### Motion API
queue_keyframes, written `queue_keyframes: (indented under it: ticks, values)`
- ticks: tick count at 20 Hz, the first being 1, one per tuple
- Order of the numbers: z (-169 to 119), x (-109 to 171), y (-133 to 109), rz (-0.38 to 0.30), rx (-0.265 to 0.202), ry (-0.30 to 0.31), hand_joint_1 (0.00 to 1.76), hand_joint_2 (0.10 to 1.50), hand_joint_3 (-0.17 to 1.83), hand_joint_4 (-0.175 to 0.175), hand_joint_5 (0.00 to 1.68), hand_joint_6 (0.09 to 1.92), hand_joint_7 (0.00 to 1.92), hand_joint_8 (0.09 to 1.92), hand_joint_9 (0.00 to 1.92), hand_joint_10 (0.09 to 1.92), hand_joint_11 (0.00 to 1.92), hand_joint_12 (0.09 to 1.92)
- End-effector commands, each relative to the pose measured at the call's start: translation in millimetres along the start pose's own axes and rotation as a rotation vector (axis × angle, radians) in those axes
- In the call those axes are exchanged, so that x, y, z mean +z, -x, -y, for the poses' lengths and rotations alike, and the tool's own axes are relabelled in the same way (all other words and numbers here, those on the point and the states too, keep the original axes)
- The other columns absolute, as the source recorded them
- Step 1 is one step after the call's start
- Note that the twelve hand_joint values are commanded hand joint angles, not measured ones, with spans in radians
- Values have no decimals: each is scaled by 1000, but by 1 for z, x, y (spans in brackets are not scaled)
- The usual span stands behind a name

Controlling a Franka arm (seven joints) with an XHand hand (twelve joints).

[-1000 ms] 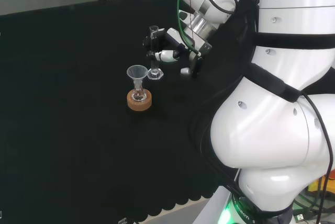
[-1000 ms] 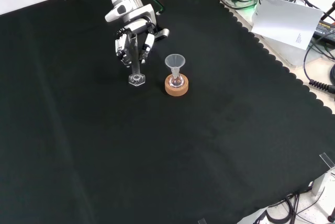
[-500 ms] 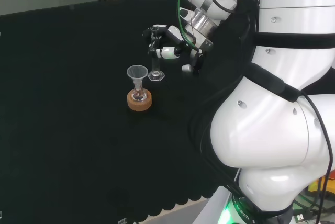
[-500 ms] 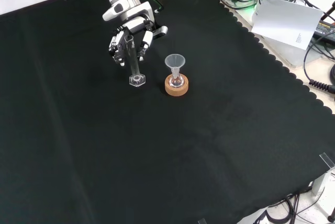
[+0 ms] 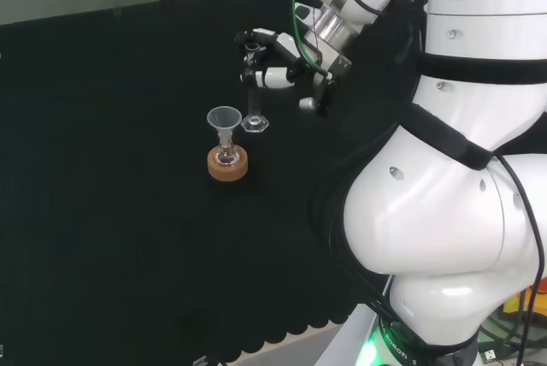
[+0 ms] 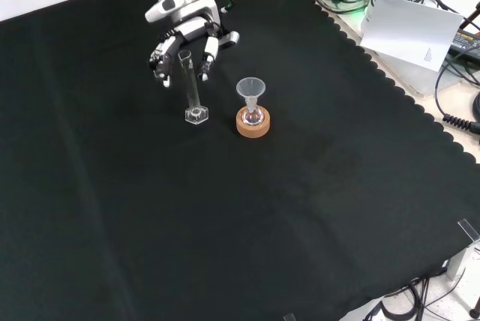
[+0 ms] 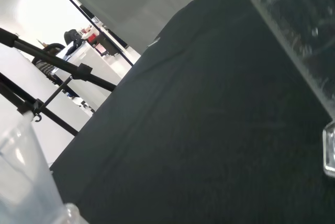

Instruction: Put the graduated cylinder back on the table.

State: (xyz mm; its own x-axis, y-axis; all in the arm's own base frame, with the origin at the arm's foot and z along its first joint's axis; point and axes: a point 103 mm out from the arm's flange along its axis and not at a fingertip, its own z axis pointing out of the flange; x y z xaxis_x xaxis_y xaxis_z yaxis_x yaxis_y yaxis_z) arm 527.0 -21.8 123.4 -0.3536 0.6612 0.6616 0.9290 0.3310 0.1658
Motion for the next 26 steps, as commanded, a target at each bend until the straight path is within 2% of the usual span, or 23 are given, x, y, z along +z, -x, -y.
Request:
queue_keyframes:
  ticks: [1,5,15,26]
  values:
    - [5,-29,-11,45,47,-18,814,927,-175,-76,250,154,109,711,669,87,190,1426]
    - [13,-51,-24,104,71,10,779,913,-175,-78,221,87,13,712,596,87,138,1460]
    - [55,-104,-77,223,96,77,765,915,-175,-79,219,87,11,719,592,87,129,1471]
    - [116,-129,-121,276,149,119,757,918,-175,-81,248,87,29,727,610,87,144,1468]
